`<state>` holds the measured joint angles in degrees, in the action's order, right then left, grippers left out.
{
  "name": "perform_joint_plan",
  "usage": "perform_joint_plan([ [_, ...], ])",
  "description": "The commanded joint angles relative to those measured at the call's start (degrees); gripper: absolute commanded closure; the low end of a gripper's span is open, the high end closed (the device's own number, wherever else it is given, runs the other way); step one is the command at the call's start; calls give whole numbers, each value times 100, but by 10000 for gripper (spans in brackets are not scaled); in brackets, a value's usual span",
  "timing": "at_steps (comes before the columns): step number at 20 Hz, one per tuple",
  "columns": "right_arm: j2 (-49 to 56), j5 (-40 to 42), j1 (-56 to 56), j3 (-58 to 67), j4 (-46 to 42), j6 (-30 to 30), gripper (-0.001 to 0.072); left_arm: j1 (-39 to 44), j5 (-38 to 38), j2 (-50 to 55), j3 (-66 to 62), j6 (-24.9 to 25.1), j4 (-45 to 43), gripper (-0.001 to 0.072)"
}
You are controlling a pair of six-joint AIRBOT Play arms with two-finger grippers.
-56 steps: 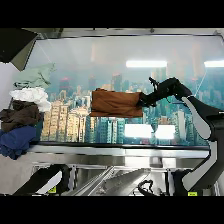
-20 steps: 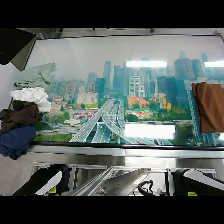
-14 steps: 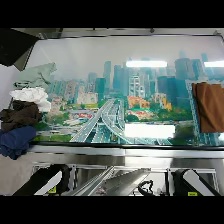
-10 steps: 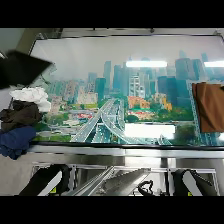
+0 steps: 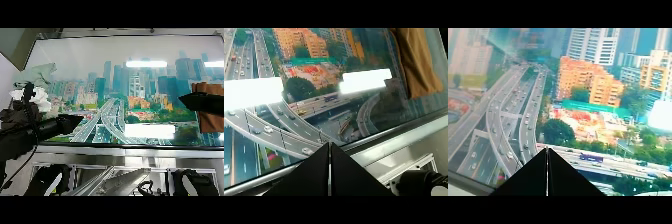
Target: Fold the shirts.
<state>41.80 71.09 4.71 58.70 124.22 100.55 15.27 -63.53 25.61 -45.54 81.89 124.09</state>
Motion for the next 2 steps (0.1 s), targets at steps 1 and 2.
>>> perform_joint_plan([
  [1,-22,-61,-125,-42,52,-22,698,101,208,-208,291,-118,2,687],
  [2,-17,-59,-125,-42,57,-22,698,98,199,-208,291,-118,0,687],
])
